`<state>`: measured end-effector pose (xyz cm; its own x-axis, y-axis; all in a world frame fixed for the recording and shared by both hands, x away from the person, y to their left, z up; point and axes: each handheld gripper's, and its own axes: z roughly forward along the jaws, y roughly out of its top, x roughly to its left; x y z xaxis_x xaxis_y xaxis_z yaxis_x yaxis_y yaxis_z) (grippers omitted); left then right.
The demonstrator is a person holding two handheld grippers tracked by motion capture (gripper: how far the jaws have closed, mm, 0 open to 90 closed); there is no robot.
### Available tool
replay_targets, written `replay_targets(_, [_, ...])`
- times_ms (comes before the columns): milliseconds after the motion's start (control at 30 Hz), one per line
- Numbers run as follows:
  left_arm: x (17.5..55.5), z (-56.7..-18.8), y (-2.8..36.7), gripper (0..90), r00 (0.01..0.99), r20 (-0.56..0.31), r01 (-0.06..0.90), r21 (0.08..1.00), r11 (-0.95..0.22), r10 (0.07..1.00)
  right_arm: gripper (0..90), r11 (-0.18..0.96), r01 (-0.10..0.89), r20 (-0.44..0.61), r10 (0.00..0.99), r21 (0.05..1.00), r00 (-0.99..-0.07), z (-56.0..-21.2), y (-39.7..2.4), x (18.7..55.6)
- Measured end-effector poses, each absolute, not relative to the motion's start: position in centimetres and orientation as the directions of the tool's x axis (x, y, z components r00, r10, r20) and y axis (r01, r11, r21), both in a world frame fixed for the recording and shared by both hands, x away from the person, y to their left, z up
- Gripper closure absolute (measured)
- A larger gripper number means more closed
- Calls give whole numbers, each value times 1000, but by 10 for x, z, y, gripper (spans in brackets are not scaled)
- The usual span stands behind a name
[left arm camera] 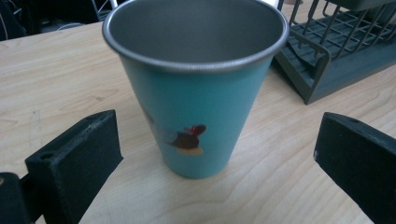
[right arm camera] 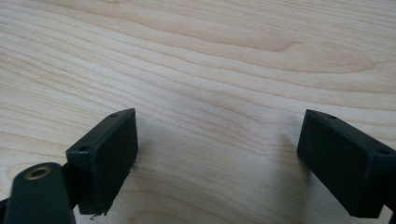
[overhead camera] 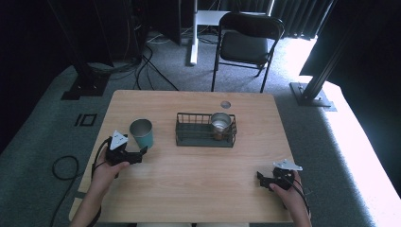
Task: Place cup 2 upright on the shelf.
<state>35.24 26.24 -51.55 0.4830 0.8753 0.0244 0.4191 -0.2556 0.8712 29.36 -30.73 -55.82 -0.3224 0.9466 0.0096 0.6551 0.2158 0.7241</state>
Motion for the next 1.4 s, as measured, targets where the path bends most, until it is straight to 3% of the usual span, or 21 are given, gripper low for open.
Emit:
replay_targets(1067, [389,-521,248,12,421,5,352,921,-168,907,119,216,655,9,947,724,-322,-558,-307,294])
replay_targets(1167, [390,-521,245,134,402,17,347,922,-169,916,120,216,655,10,947,724,-322,-558,-307,294])
replay_targets(1400, [392,-520,244,139,393,23,350,921,-173,919,120,216,655,10,947,724,-322,-558,-307,294])
